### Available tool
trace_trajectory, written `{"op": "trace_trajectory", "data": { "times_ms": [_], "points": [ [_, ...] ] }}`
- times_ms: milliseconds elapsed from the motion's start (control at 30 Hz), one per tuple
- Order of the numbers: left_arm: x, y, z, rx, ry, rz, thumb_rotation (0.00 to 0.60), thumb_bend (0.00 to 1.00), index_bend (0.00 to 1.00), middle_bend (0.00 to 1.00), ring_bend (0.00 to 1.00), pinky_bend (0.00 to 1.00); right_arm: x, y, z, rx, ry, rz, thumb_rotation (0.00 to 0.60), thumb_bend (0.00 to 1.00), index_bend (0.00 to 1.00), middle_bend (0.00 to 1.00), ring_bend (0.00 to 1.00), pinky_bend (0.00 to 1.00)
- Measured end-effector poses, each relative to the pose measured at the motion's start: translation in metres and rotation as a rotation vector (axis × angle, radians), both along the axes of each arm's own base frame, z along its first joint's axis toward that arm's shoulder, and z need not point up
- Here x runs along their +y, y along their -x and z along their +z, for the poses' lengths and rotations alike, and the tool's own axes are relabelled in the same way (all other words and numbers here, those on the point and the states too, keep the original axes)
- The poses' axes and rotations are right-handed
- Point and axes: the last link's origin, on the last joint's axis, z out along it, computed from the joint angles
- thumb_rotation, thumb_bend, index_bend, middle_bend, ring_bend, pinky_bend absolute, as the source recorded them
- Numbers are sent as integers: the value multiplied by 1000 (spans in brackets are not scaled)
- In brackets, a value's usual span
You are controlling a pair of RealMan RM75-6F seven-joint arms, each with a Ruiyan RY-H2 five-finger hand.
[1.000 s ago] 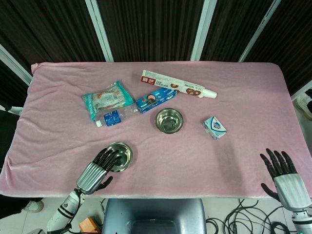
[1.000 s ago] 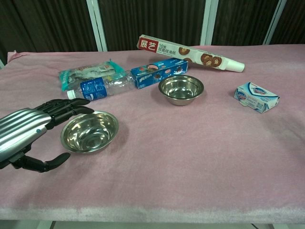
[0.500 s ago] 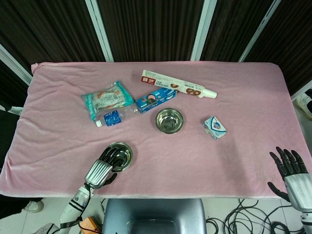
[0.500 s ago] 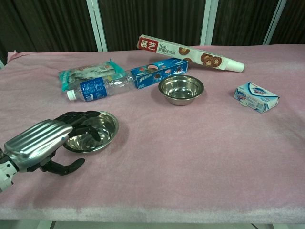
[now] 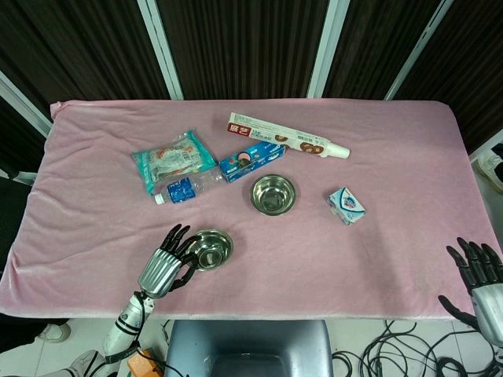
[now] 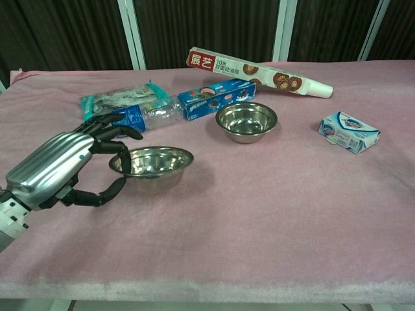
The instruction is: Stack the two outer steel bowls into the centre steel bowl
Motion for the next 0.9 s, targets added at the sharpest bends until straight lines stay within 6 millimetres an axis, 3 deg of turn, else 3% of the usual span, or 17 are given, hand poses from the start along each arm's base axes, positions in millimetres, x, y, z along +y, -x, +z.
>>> {"op": "trace_trajectory", "data": {
  "times_ms": [267,433,600,900],
  "points": [
    [36,-45,14,-168,-91,-38,600,572,800,235,14,38,9,0,11,-46,4,30,600,292,15,0,0,0],
    [73,-91,14,-215,-156,-24,600,569,792,237,14,39,11,1,18,-77,4,36,600,291,15,0,0,0],
    [99,-130,-5,-194,-182,5,600,554,772,246,19,38,10,5,26,-111,4,33,600,291,15,0,0,0],
    [128,-170,-45,-71,-190,45,600,528,755,266,42,38,3,14,41,-158,18,4,600,291,15,0,0,0]
  ]
}}
